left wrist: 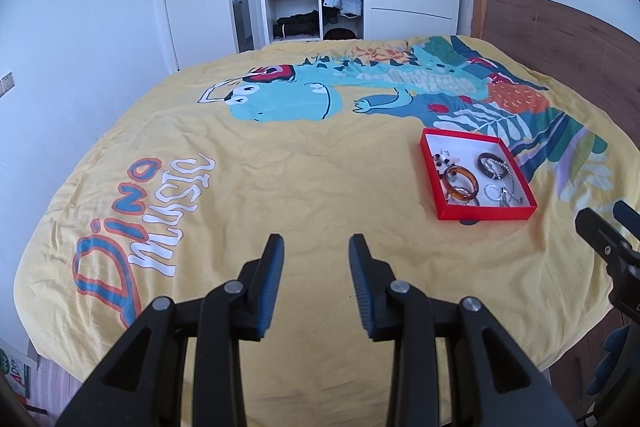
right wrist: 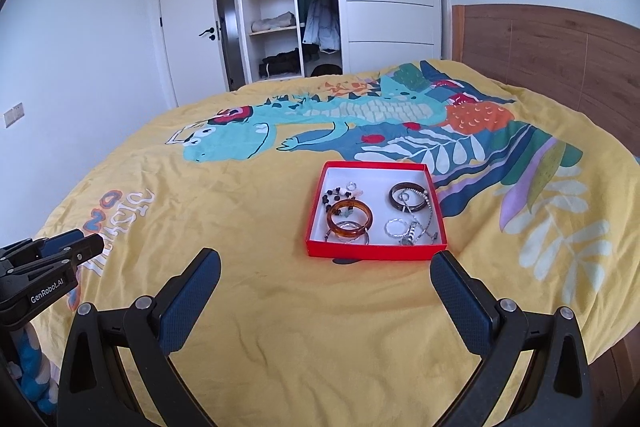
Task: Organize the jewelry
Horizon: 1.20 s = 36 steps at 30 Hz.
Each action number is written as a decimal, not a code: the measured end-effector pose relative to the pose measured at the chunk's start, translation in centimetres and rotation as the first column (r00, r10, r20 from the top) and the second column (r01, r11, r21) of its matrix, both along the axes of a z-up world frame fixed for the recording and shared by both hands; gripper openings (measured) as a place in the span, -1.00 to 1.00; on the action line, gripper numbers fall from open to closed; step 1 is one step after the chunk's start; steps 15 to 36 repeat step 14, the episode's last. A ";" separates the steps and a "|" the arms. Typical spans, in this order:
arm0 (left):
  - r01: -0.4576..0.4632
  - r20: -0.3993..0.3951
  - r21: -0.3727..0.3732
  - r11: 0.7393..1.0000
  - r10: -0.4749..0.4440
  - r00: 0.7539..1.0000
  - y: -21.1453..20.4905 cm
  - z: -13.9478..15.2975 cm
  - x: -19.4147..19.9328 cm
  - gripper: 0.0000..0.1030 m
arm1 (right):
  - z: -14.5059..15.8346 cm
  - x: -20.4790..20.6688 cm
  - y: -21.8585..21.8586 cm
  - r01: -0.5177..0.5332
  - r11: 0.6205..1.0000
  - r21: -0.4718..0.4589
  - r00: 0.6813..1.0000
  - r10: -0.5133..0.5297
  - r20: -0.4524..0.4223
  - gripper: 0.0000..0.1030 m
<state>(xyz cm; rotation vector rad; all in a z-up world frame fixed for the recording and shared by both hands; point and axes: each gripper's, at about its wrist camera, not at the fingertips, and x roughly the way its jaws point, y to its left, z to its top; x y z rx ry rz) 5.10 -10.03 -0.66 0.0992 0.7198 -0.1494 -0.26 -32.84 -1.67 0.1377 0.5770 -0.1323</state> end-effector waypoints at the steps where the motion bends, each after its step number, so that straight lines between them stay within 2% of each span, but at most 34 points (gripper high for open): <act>1: -0.001 0.003 -0.001 1.000 0.001 1.000 0.1 0.2 -0.2 -0.38 | 0.1 -0.1 0.1 0.000 1.000 -0.001 1.000 0.000 0.002 0.99; 14: -0.009 0.031 -0.008 1.000 0.009 0.999 1.6 1.7 -2.3 -0.38 | 2.1 -2.2 1.4 -0.011 1.000 -0.010 0.999 0.011 0.031 0.99; 36: -0.009 0.031 -0.008 1.000 0.009 0.999 1.6 1.7 -2.3 -0.38 | 2.1 -2.2 1.4 -0.011 1.000 -0.010 0.999 0.011 0.031 0.99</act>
